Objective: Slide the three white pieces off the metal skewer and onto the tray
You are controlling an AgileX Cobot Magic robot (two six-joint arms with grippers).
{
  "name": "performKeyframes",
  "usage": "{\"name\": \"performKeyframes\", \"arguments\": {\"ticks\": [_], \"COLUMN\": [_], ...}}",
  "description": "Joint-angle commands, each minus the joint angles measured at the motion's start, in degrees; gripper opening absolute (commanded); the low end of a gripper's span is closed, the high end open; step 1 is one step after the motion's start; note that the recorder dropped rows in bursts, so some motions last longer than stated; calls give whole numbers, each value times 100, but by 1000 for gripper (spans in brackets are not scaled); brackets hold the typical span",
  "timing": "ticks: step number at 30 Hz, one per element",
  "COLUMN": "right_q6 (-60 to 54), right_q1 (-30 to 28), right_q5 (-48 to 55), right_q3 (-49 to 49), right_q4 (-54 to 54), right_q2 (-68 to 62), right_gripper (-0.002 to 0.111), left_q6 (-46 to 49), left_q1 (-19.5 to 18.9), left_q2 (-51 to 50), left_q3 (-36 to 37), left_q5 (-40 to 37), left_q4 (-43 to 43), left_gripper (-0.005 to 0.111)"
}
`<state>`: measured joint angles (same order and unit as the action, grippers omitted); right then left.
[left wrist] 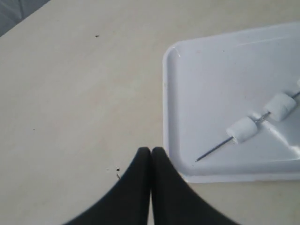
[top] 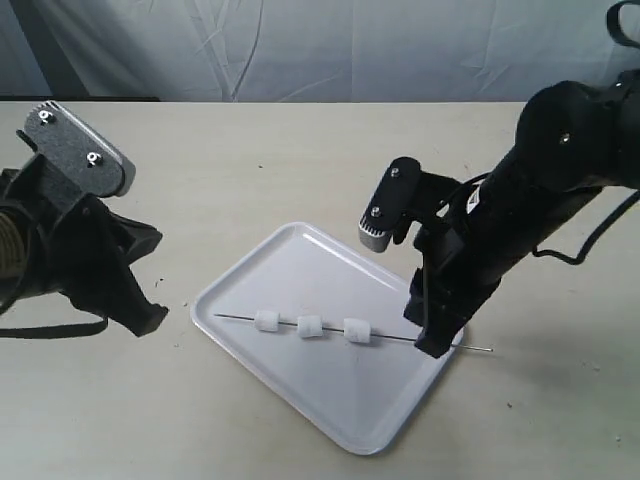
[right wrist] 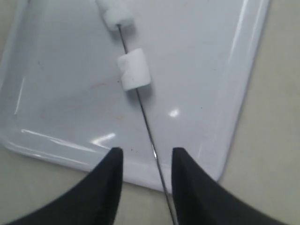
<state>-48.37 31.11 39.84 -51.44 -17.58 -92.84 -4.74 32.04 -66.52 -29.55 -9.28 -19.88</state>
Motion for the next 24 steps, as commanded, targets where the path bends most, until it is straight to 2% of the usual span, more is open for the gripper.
{"name": "performKeyframes", "arguments": {"ticks": [1,5,9,14,15,18,19,21,24], "right_q6": [-298,-632,-826,-849,-849,-816,-576,84,383], "right_q1": [-4,-4,-4,-4,-4,-4,-4,-4,-4], "right_q5": [36,-95,-648,-734,-718,-679,-692,-756,-456], "right_q3": [-31,-31,-31,-31,-31,-31,-31,-56,-310], "right_q4": [-33,-33,-33,41,55,279,402,871,796], "right_q2": [-551,-885,-1245,-1492,-1558,-1731,-1780,-1822,-1715], "right_gripper": [42,28,39,37,32,5,0,-1,-1], "left_q6": [240,240,240,240,240,240,240,240,230], "left_q1": [251,251,251,251,251,251,251,251,251], "left_q2": [-383,-518,-518,-518,-518,-518,-518,-518,-518], "left_q3": [-31,-75,-75,-75,-75,-75,-75,-75,-75], "left_q5": [-3,27,87,111,136,147,160,197,243], "left_q4": [176,194,159,134,122,109,79,79,79], "left_gripper": [0,0,0,0,0,0,0,0,0]}}
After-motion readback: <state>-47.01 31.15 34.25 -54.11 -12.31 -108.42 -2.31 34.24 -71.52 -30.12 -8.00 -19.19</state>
